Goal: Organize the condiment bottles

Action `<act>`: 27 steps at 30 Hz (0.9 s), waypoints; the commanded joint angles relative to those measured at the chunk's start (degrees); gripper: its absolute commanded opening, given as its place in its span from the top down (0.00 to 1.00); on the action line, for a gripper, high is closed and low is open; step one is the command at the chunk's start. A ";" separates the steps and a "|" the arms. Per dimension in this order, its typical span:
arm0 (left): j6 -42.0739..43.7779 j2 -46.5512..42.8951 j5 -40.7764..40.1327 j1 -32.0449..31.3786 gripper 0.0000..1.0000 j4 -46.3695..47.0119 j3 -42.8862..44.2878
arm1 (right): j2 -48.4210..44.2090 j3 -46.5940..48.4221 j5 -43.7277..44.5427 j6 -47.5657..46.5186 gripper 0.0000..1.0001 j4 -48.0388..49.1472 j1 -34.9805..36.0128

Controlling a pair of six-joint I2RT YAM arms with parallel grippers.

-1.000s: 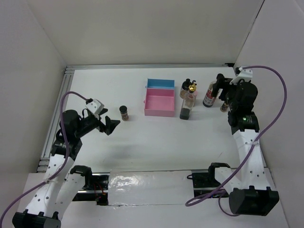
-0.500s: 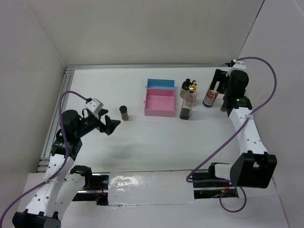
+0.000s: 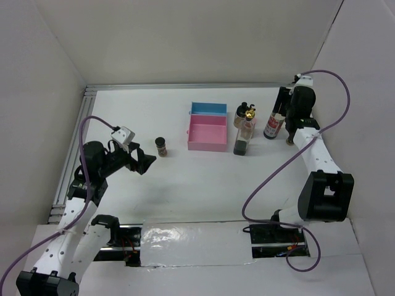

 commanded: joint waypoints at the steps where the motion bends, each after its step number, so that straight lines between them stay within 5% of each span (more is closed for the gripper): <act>1: -0.60 0.28 -0.40 -0.16 0.01 0.78 1.56 | 2.23 4.26 0.73 -1.73 0.30 5.88 0.20; 14: -0.69 0.28 -1.10 -0.25 0.01 0.17 1.29 | 4.26 4.79 0.73 -3.56 0.60 8.69 0.20; 20: -0.77 0.37 -0.66 -0.25 0.01 -0.01 1.20 | 3.38 7.16 1.25 -5.95 0.98 7.37 0.37; 27: -0.60 0.19 -0.40 -0.25 0.01 -0.01 1.03 | -0.57 12.77 5.03 -7.54 1.00 7.29 0.38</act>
